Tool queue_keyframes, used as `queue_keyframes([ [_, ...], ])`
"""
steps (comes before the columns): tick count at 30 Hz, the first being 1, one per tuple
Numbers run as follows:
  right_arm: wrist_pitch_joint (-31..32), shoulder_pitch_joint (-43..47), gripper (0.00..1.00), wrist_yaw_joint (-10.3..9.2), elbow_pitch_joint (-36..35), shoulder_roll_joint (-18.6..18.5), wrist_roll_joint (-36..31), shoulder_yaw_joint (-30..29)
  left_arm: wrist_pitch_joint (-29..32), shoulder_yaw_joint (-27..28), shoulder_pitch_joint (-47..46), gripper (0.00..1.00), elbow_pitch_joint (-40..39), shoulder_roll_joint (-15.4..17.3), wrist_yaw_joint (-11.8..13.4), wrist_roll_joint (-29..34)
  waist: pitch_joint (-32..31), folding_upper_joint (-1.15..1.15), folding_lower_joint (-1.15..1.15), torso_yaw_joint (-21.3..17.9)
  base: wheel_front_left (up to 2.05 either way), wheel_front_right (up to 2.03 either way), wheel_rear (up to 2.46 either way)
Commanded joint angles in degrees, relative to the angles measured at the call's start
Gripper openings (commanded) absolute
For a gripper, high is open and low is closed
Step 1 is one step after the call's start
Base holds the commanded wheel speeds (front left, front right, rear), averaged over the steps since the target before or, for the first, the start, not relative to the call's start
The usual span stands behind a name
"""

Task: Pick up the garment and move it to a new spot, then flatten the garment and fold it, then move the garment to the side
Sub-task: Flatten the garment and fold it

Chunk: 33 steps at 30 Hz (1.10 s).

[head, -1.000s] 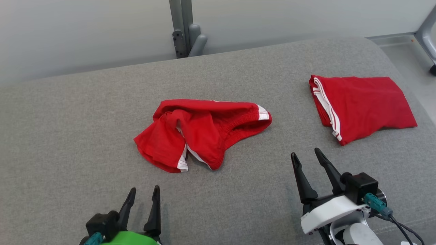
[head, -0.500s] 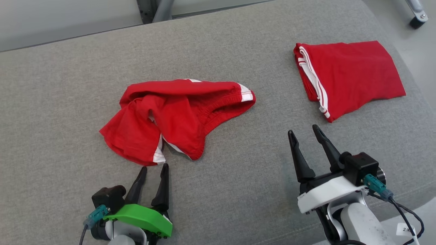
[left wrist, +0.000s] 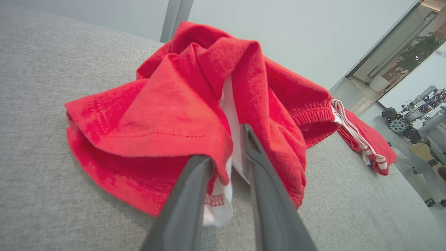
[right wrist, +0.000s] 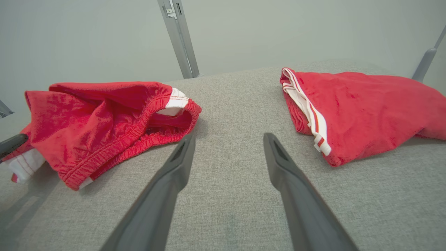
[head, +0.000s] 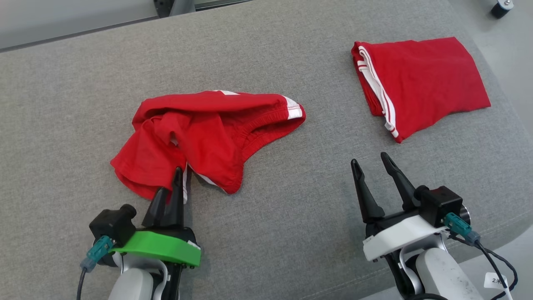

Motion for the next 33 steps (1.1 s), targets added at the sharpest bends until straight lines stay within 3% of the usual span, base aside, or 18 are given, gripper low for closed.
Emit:
queue_keyframes([
  [1, -0.1, -0.5, 1.0, -0.07, 0.2, -0.2, 0.3, 0.1, 0.0, 0.1, 1.0, 0.0, -0.7, 0.2, -0.2, 0.7, -0.2, -0.01, 0.0, 0.5, 0.0, 0.0, 0.0],
  [5, -0.1, 0.1, 1.0, -0.07, 0.6, -0.2, 0.9, -0.3, 0.0, 0.3, 1.4, 0.0, -5.6, 0.2, -0.2, 1.8, -1.3, -0.01, 0.0, 2.5, 0.0, 0.0, 0.0],
  [12, -0.1, 1.9, 1.0, -0.07, 1.9, -0.2, 2.4, -2.1, 0.0, -0.7, 2.5, 0.0, -14.8, 0.2, -0.2, 3.9, -4.4, -0.01, 0.0, 9.8, 0.0, 0.0, 0.0],
  [18, -0.1, 2.1, 1.0, -0.07, 2.9, -0.2, 3.6, -1.7, 0.0, -1.0, 3.2, 0.0, -16.3, 0.5, -0.1, 5.6, -5.4, -0.01, 0.0, 14.3, 0.0, 0.0, 0.0],
  [23, -0.1, 1.0, 1.0, -0.07, 3.2, -0.2, 3.9, -0.7, 0.0, 1.4, 2.0, 0.0, -11.7, 2.5, -0.1, 5.9, -4.4, -0.01, 0.0, 14.0, 0.0, 0.0, 0.0],
  [30, -0.1, -0.2, 1.0, -0.07, 3.2, -0.2, 2.2, -0.6, 0.0, 7.6, -3.4, 0.0, -2.5, 6.4, -0.1, 8.1, -1.1, -0.01, 0.0, 9.9, 0.0, 0.0, 0.0],
  [31, -0.1, -0.5, 1.0, -0.07, 3.2, -0.2, 1.9, -0.7, 0.0, 8.4, -4.4, 0.07, -0.9, 7.0, -0.1, 8.3, -0.7, -0.01, 0.0, 9.3, 0.0, 0.0, 0.0],
  [32, -0.1, -0.8, 1.0, -0.07, 3.3, -0.2, 1.8, -0.8, 0.0, 9.2, -5.3, 0.37, 1.4, 7.6, -0.1, 8.9, -0.4, -0.01, 0.0, 8.7, 0.0, 0.0, 0.0],
  [33, -0.1, -0.9, 1.0, -0.07, 3.2, -0.2, 1.8, -0.7, 0.0, 10.0, -6.0, 0.79, 3.7, 7.7, -0.1, 8.6, -0.2, -0.01, 0.0, 8.2, 0.0, 0.0, 0.0],
])
